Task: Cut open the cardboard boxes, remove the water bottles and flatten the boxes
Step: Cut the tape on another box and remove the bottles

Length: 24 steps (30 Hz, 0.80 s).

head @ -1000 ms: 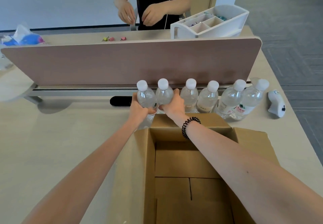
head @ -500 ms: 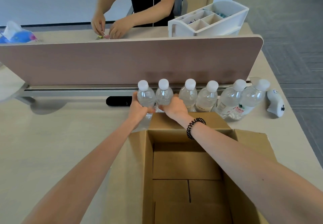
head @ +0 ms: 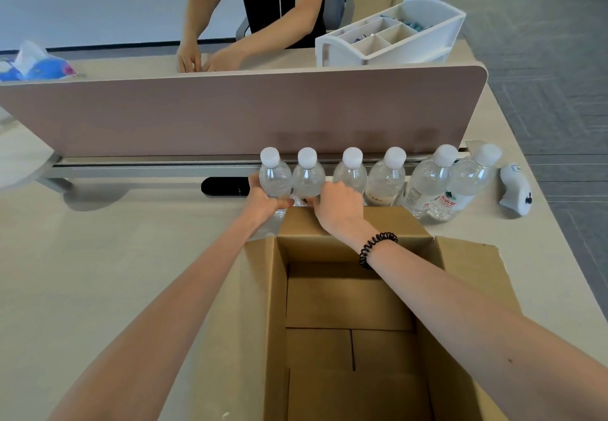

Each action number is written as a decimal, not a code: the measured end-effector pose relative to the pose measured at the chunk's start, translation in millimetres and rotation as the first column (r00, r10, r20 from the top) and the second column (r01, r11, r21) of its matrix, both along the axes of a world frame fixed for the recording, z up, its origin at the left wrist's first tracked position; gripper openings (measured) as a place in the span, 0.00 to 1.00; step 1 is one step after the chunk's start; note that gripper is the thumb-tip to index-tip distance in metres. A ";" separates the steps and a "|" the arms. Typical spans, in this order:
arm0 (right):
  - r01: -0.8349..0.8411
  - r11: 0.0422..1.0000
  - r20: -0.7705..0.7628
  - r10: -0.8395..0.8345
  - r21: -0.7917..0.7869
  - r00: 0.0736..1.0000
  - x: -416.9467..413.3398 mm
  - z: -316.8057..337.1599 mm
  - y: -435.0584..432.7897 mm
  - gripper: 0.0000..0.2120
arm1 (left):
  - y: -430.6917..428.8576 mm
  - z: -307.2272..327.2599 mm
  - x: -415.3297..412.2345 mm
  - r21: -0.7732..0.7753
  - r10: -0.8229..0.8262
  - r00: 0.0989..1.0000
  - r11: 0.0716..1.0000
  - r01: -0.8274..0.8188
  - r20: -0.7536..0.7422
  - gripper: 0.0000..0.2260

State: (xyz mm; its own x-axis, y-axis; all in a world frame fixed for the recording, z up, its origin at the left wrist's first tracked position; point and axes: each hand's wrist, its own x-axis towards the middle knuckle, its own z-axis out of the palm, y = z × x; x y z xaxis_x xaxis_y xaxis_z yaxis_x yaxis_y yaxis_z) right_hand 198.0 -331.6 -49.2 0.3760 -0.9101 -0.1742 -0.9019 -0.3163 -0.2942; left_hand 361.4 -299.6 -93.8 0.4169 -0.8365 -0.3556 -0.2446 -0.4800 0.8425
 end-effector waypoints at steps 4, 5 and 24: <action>-0.023 0.999 -0.010 0.023 -0.043 1.000 -6.0 2.6 3.6 0.10 | 1.3 -2.3 4.6 0.071 -0.015 1.000 0.997 0.013 0.022 0.40; -0.030 0.998 -0.007 0.030 -0.056 1.000 -8.1 3.7 4.3 0.10 | 2.9 -0.4 3.5 0.085 -0.022 0.999 0.996 0.019 0.037 0.38; -0.245 0.964 0.269 0.265 -0.105 0.926 -109.4 18.4 39.6 0.11 | 72.9 48.7 -62.2 0.074 -0.272 0.760 0.956 0.285 0.590 0.18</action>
State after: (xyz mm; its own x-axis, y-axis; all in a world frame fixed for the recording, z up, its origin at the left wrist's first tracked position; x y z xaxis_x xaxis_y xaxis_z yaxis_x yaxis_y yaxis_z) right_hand 88.6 -292.0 -30.8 0.6211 -0.7832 0.0295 -0.6735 -0.5526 -0.4910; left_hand 299.3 -226.7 -45.0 0.2864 -0.9527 -0.1019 -0.8148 -0.2982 0.4972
